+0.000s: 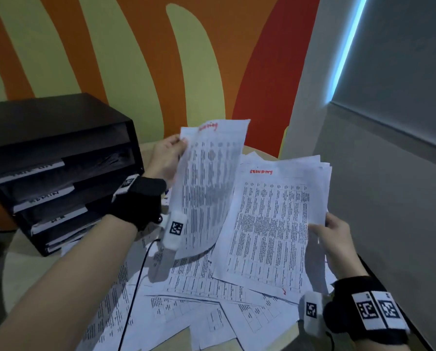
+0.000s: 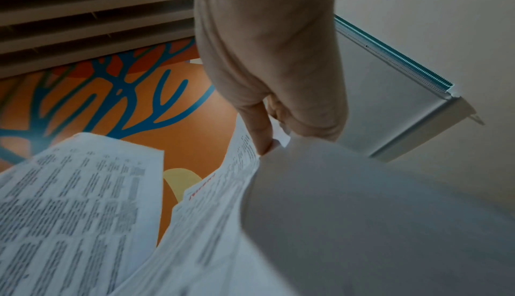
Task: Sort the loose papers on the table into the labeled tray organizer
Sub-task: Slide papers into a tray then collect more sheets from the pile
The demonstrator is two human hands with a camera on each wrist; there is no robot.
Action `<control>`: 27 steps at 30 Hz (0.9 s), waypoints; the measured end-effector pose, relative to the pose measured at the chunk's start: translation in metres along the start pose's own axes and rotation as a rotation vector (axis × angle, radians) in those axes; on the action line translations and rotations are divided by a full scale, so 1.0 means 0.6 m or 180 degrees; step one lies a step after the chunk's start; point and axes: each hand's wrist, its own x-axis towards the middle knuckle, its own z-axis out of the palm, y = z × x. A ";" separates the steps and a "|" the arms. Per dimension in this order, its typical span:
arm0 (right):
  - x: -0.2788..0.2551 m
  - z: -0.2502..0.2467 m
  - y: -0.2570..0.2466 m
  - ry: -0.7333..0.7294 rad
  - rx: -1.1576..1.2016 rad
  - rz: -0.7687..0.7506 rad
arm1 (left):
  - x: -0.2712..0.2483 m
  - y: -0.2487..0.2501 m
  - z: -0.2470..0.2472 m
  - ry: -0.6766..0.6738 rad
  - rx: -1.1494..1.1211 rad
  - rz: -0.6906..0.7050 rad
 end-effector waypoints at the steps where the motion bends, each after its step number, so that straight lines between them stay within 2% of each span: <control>1: 0.000 0.002 0.003 0.0009 0.0029 -0.0030 | -0.011 0.004 0.014 -0.0157 -0.0084 0.0004; 4: -0.007 0.003 0.006 -0.0045 0.0069 0.0021 | -0.031 0.033 0.048 -0.0585 -0.0132 0.0121; 6: -0.009 0.000 0.005 -0.0046 0.0123 0.0054 | -0.038 0.054 0.067 -0.0711 -0.0252 0.0230; 7: -0.009 0.000 0.004 -0.0049 0.0167 0.0063 | -0.041 0.064 0.076 -0.0683 -0.0281 0.0265; 9: -0.002 -0.002 0.005 -0.0043 0.0202 0.0029 | -0.034 0.061 0.089 -0.0350 -0.0182 0.0225; 12: 0.004 -0.004 -0.001 -0.0159 0.0270 -0.0022 | -0.010 -0.002 0.094 0.0295 0.0630 0.0197; 14: -0.001 -0.005 -0.014 -0.0372 0.0432 -0.0074 | -0.007 -0.054 0.098 0.0519 0.1096 0.0039; 18: -0.015 0.010 -0.032 -0.0734 0.0716 -0.0058 | -0.009 -0.122 0.115 0.0627 0.1274 -0.0323; 21: -0.007 0.022 -0.021 -0.0921 0.0833 0.0172 | -0.017 -0.128 0.125 0.0650 0.1433 -0.0397; 24: -0.005 0.029 -0.008 -0.1003 0.0496 0.0110 | -0.013 -0.138 0.124 0.0652 0.1195 -0.0350; 27: -0.009 0.022 -0.001 -0.0798 0.0030 -0.0070 | -0.015 -0.140 0.108 0.0357 0.0735 -0.0672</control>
